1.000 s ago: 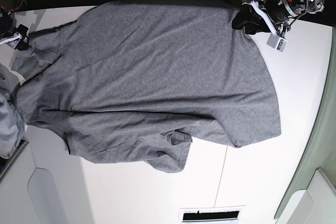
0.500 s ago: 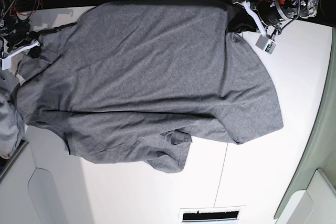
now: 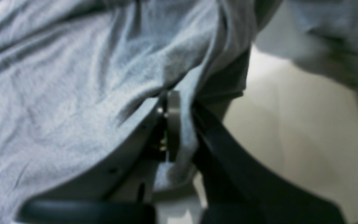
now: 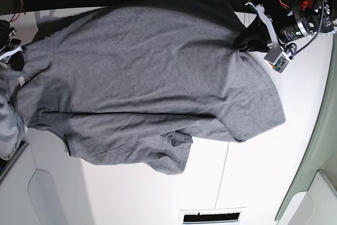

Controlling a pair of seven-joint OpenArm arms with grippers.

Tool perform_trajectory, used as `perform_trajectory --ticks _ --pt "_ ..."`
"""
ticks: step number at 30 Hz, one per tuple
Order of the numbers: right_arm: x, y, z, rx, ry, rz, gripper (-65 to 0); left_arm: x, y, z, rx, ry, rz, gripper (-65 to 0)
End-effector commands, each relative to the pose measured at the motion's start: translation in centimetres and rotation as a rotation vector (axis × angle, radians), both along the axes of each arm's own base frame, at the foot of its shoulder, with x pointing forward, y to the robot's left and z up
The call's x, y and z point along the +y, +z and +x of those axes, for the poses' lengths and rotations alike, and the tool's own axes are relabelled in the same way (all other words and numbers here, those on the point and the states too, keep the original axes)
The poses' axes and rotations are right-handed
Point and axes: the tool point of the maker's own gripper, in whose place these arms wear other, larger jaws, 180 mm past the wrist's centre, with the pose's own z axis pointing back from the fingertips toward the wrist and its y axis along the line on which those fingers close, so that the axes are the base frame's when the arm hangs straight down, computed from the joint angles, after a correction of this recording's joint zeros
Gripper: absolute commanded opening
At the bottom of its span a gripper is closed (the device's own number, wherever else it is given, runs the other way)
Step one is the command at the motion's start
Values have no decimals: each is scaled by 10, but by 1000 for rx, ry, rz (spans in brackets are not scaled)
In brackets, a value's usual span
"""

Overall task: Layout the t-shirt on the table in an organized manner, then fold the t-shirt properly
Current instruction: 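Lift the shirt with both grippers and swing it over the table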

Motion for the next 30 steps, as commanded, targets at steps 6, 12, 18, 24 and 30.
perform_trajectory --ticks 6,12,18,24,30 --pt "-10 49 -9 -114 25 -27 -650 -1 61 6 -123 -23 -29 -650" --pt "-19 95 -24 -228 34 -57 -650 16 118 14 -250 27 -55 -650" --pt "-32 146 -29 -343 18 -132 -650 52 167 24 -388 126 -51 -650" --pt "-38 200 -31 -450 24 -266 -650 68 197 21 -454 167 -65 -650" --pt "-46 244 -9 -570 41 -365 -650 73 240 36 -634 174 -49 -650"
